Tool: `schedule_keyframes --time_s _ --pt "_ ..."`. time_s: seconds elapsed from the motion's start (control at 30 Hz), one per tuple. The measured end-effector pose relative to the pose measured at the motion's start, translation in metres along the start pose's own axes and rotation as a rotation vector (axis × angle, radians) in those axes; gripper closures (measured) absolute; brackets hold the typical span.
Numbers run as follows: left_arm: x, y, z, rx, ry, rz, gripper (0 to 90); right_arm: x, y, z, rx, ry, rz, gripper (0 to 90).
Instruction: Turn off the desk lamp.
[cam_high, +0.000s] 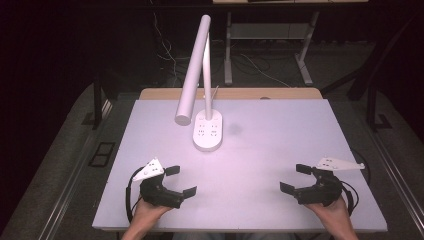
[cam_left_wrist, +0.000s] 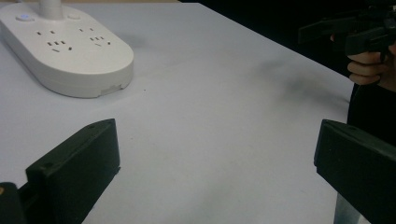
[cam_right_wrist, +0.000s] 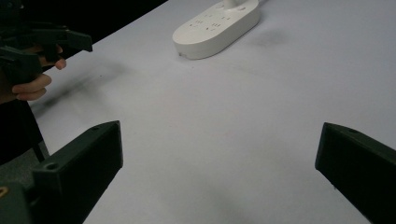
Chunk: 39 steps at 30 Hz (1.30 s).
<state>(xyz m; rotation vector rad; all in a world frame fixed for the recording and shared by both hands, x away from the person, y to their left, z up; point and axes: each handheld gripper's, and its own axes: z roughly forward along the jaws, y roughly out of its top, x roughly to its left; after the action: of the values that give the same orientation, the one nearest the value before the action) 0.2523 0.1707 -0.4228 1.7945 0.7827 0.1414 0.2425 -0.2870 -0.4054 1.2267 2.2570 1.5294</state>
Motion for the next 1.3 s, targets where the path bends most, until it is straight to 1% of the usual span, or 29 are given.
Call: schedule_keyframes --time_s 0.07,0.1,0.27,0.47,0.53,0.6,0.7,0.83,1.0,1.1,1.3 --pt "0.0 0.0 0.0 -0.001 -0.002 0.0 0.0 0.0 0.0 0.001 0.003 0.005 -0.005 0.8" --pt "-0.001 0.0 0.0 0.0 -0.003 0.002 0.0 0.0 0.0 0.001 0.008 0.009 0.001 0.8" --pt "-0.001 0.0 0.001 0.001 -0.004 0.004 0.0 0.0 -0.001 0.002 0.03 0.018 0.002 0.8" --pt "-0.001 0.0 0.0 -0.003 -0.001 0.001 0.0 0.001 0.0 0.001 0.038 0.027 0.0 0.8" --pt "-0.001 0.0 0.0 -0.004 0.0 0.009 0.0 0.001 0.0 0.001 0.041 0.03 0.005 0.8" --pt "-0.001 0.0 0.0 -0.006 -0.001 0.008 0.0 0.001 0.001 0.0 0.038 0.03 0.005 0.8" --pt "-0.001 0.0 0.001 -0.004 -0.002 0.005 0.0 0.001 0.001 -0.001 0.051 0.028 0.003 0.9" --pt "-0.001 0.0 0.0 -0.005 0.002 0.008 0.0 0.002 0.0 -0.002 0.047 0.022 -0.001 0.9" --pt "-0.001 0.0 -0.002 -0.01 0.007 0.0 0.0 0.003 0.003 -0.003 0.054 0.021 0.01 0.9" --pt "0.0 0.0 -0.002 -0.011 0.01 -0.002 0.0 0.003 0.005 -0.004 0.073 0.027 0.013 0.9" --pt "0.0 0.0 -0.003 -0.015 0.011 -0.006 0.0 0.005 0.013 -0.002 0.09 0.038 -0.003 0.9"
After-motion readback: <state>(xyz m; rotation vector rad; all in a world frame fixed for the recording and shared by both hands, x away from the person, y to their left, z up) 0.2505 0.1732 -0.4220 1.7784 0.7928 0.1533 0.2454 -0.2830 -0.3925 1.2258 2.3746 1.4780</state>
